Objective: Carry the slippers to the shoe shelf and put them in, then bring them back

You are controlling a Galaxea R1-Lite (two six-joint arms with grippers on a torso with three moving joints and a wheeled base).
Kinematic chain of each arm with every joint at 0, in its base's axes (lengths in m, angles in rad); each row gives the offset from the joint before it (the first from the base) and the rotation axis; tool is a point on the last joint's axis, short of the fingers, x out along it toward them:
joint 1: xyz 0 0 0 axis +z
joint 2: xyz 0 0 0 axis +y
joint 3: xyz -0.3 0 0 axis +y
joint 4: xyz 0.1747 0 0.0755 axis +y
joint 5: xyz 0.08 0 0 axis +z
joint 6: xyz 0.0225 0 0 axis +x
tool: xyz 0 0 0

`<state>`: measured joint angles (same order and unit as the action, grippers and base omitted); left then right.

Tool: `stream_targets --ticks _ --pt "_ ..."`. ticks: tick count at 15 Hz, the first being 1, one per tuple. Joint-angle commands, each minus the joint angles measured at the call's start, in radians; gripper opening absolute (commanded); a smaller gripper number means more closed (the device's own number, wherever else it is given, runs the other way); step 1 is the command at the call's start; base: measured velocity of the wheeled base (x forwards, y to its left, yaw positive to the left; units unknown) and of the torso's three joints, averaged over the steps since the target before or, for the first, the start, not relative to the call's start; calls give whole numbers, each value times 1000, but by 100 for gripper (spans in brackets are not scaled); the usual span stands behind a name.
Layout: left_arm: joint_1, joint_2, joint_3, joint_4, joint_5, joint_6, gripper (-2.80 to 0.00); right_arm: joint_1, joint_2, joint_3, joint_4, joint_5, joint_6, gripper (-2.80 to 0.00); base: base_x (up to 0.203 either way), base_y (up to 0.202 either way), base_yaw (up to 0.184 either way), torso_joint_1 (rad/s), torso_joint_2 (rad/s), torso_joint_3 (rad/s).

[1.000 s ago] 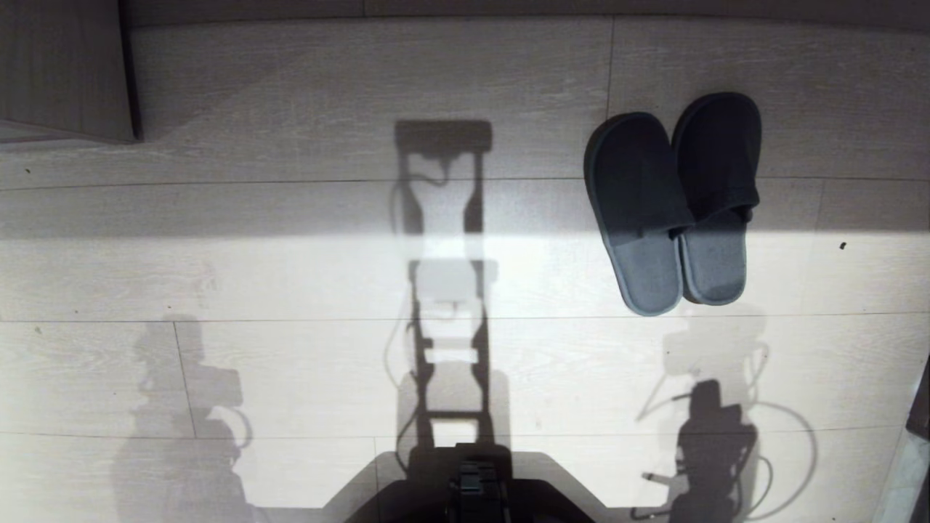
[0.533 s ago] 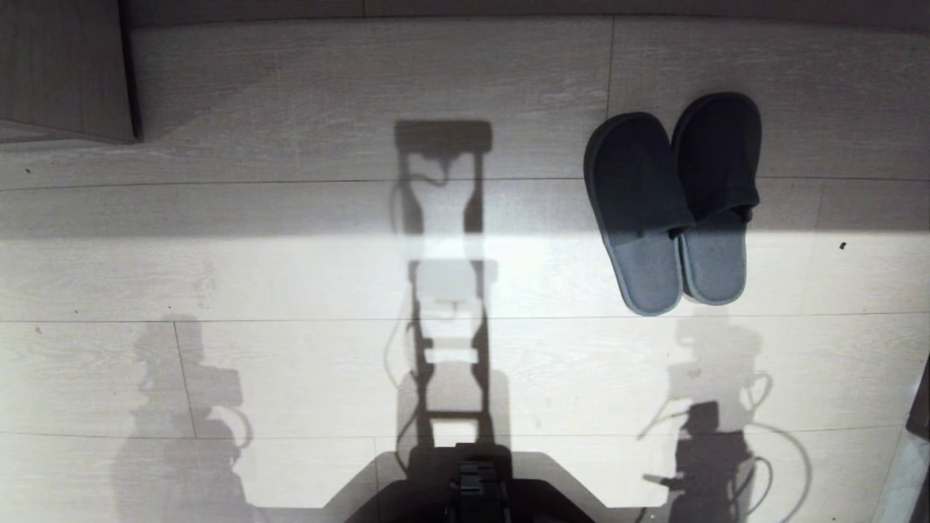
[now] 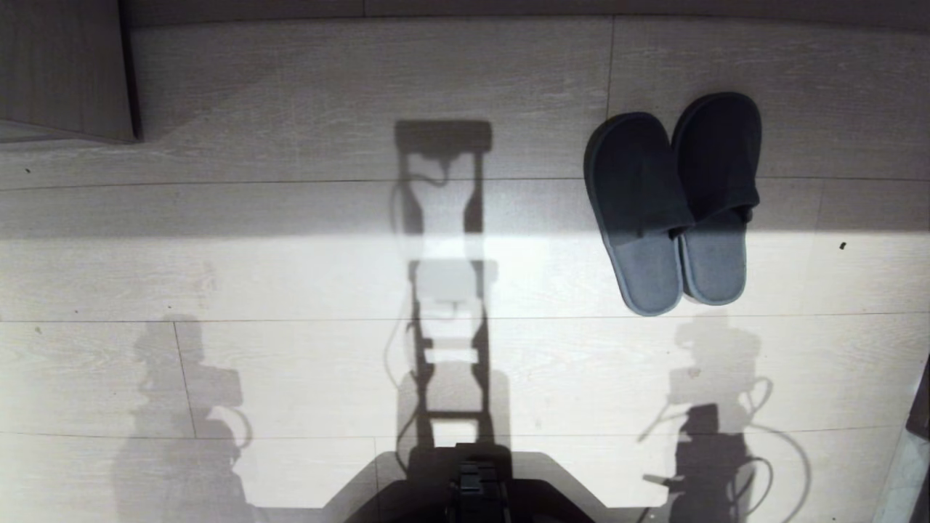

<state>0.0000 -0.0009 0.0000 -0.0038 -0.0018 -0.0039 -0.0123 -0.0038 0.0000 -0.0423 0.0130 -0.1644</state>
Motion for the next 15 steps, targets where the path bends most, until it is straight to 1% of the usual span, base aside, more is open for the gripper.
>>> stream_targets --ticks 1,4,15 --pt "0 1 0 -1 0 -5 -280 0 4 2 -1 1 -1 -280 0 0 0 0 0 0" --pt "0 1 0 -1 0 -7 -280 0 4 1 -1 1 -1 -280 0 0 0 -1 2 107" --pt "0 1 0 1 0 -7 -280 1 4 1 1 1 4 -280 0 0 0 0 3 200"
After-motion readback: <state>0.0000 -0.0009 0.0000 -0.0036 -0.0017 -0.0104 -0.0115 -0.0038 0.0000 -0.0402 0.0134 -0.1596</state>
